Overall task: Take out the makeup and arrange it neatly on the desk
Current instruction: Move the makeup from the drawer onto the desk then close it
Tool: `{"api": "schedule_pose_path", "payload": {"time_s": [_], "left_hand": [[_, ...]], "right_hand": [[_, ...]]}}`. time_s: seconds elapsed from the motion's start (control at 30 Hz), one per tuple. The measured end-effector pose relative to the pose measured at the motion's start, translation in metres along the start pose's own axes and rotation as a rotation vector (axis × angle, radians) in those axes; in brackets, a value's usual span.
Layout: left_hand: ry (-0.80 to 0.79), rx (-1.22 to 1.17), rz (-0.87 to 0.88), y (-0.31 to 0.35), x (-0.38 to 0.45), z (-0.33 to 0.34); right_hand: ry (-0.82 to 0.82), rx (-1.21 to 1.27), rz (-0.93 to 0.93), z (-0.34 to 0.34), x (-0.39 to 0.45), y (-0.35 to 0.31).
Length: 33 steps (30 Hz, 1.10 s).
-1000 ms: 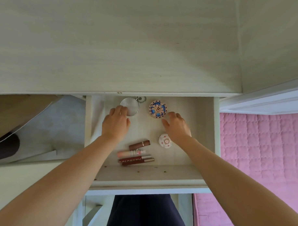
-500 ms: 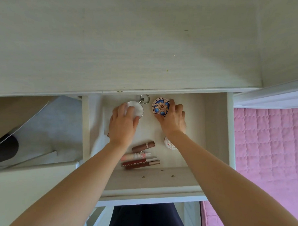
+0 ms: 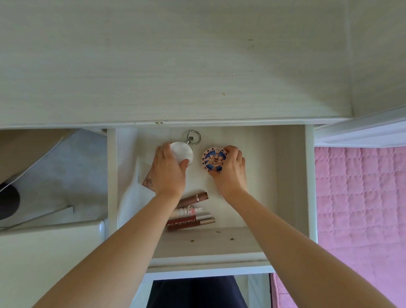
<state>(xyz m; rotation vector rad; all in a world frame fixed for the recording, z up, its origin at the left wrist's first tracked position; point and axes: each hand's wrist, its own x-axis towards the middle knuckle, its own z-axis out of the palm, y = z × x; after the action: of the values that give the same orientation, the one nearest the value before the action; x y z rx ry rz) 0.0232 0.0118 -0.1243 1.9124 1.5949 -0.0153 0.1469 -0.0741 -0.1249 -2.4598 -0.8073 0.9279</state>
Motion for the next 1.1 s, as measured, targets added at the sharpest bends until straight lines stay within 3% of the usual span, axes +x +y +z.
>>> {"api": "schedule_pose_path", "payload": {"time_s": [0.37, 0.57, 0.83, 1.1], "left_hand": [[0.109, -0.228, -0.045, 0.010, -0.007, -0.004], [0.089, -0.401, -0.194, 0.010, -0.017, -0.011], [0.060, -0.728, -0.379, 0.022, -0.061, -0.052], [0.066, -1.025, -0.430, 0.042, -0.106, -0.109]], "right_hand": [[-0.001, 0.213, -0.013, 0.000, -0.010, -0.005], [-0.002, 0.274, 0.035, -0.011, -0.022, -0.012], [-0.010, 0.417, 0.030, -0.054, -0.058, -0.025], [-0.033, 0.558, -0.022, -0.107, -0.100, -0.062]]}}
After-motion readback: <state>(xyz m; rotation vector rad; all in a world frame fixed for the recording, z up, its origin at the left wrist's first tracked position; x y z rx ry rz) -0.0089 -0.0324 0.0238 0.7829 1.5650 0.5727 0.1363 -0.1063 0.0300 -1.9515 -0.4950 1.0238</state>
